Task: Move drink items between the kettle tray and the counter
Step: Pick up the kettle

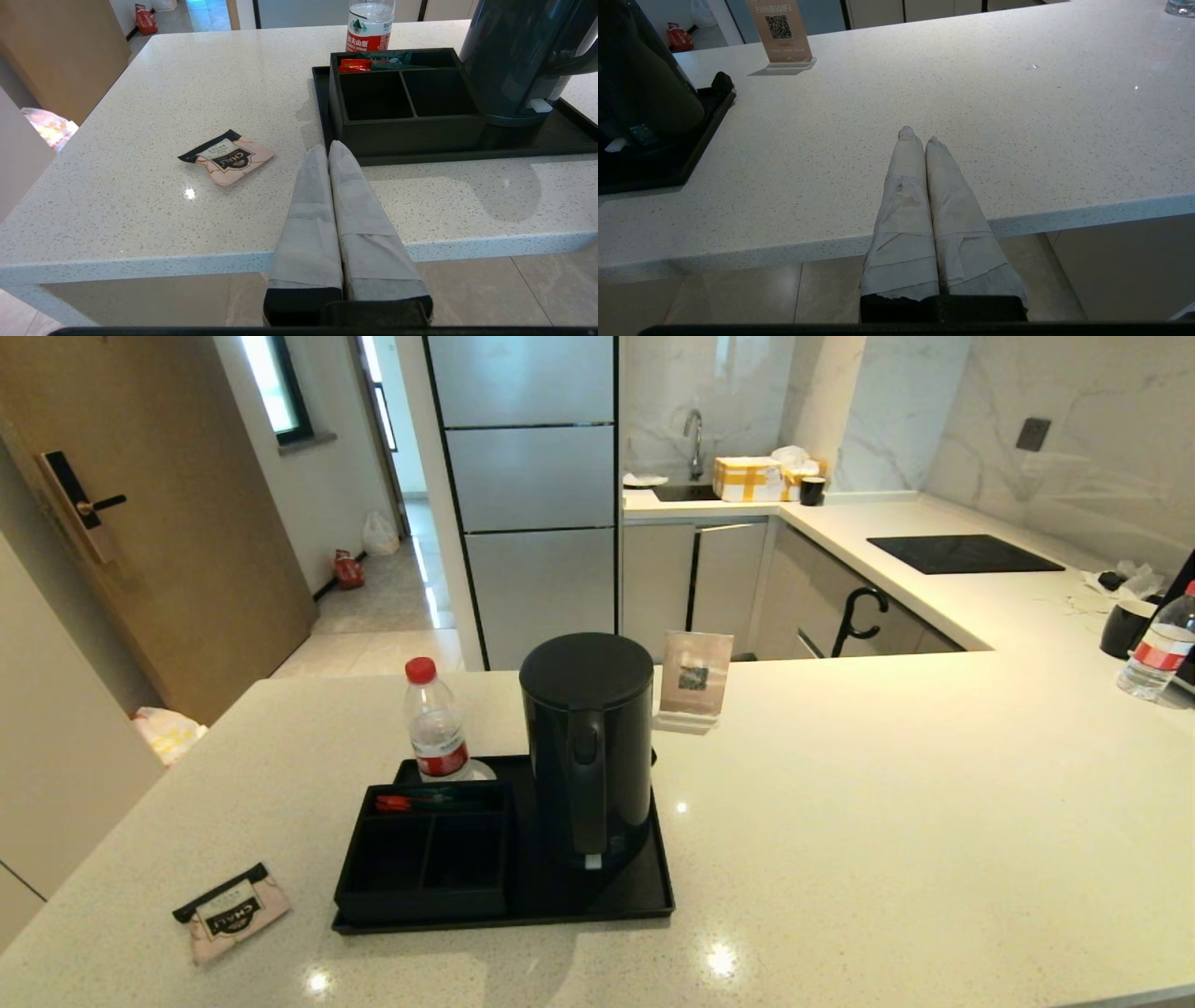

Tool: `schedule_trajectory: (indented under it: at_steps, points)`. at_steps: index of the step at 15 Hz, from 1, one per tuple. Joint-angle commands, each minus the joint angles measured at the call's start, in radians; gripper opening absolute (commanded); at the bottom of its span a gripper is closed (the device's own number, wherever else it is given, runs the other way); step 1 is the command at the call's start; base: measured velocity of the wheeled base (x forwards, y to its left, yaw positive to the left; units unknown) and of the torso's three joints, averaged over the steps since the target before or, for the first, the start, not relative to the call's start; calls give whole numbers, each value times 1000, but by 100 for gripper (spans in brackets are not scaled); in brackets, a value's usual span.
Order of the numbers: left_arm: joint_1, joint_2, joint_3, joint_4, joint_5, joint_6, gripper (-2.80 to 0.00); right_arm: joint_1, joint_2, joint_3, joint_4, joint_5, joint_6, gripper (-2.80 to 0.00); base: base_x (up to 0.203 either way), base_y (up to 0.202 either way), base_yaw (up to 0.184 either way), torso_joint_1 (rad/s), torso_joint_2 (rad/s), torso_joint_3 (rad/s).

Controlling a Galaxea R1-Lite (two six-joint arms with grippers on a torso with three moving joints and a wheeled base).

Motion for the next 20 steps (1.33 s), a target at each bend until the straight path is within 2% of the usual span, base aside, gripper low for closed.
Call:
schedule_trajectory:
  at_steps: [1,20]
  points:
    - [0,0,0,0,0,0,-280,0,1,0,-1,0,1,-280,0,0,0,0,0,0]
    - [0,0,0,0,0,0,-280,0,1,0,-1,0,1,-280,0,0,0,0,0,0]
